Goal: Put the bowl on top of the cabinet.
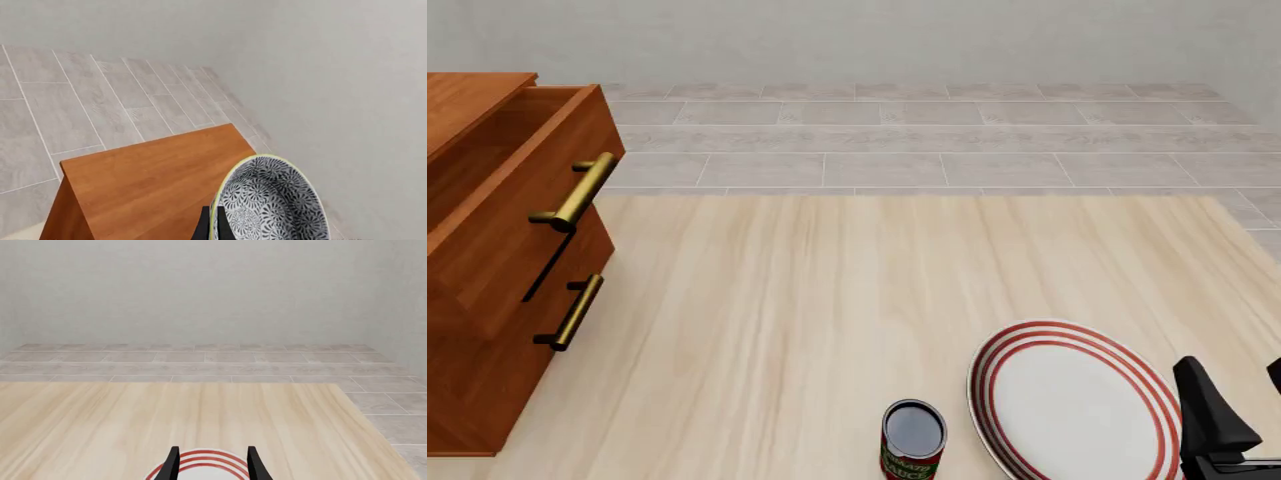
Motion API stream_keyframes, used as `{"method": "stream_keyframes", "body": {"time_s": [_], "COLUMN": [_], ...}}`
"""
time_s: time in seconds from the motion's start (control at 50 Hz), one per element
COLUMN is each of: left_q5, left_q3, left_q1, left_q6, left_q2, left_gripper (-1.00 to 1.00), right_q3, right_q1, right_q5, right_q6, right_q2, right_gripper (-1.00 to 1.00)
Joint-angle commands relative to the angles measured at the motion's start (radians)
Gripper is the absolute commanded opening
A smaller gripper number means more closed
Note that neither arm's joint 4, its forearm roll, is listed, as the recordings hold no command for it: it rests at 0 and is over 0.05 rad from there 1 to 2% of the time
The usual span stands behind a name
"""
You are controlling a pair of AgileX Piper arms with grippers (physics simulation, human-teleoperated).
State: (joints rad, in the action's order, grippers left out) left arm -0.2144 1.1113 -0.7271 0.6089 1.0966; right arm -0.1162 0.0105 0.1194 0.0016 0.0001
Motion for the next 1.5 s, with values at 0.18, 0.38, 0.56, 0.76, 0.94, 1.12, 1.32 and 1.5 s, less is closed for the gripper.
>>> {"method": "stream_keyframes", "body": {"time_s": [0.18, 0.38, 0.56, 0.76, 0.94, 1.12, 1.32, 1.5], "left_q5": [0.004, 0.004, 0.011, 0.038, 0.052, 0.058, 0.065, 0.077], "left_q3": [0.009, 0.024, 0.035, 0.030, 0.030, 0.031, 0.018, 0.021], "left_q1": [0.011, 0.007, -0.005, -0.028, -0.041, -0.039, -0.017, -0.037], "left_q6": [0.007, 0.010, 0.010, 0.013, 0.014, 0.003, -0.010, -0.015], "left_q2": [-0.014, -0.014, -0.003, 0.026, 0.045, 0.054, 0.055, 0.076], "left_gripper": [-1.00, -1.00, -1.00, -1.00, -1.00, -1.00, -1.00, -1.00], "right_q3": [0.000, 0.000, 0.000, 0.000, 0.000, 0.000, 0.000, 0.000], "right_q1": [0.000, 0.000, 0.000, 0.000, 0.000, 0.000, 0.000, 0.000], "right_q5": [0.000, 0.000, 0.000, 0.000, 0.000, 0.000, 0.000, 0.000], "right_q6": [0.000, 0.000, 0.000, 0.000, 0.000, 0.000, 0.000, 0.000], "right_q2": [0.000, 0.000, 0.000, 0.000, 0.000, 0.000, 0.000, 0.000], "right_gripper": [1.00, 1.00, 1.00, 1.00, 1.00, 1.00, 1.00, 1.00]}}
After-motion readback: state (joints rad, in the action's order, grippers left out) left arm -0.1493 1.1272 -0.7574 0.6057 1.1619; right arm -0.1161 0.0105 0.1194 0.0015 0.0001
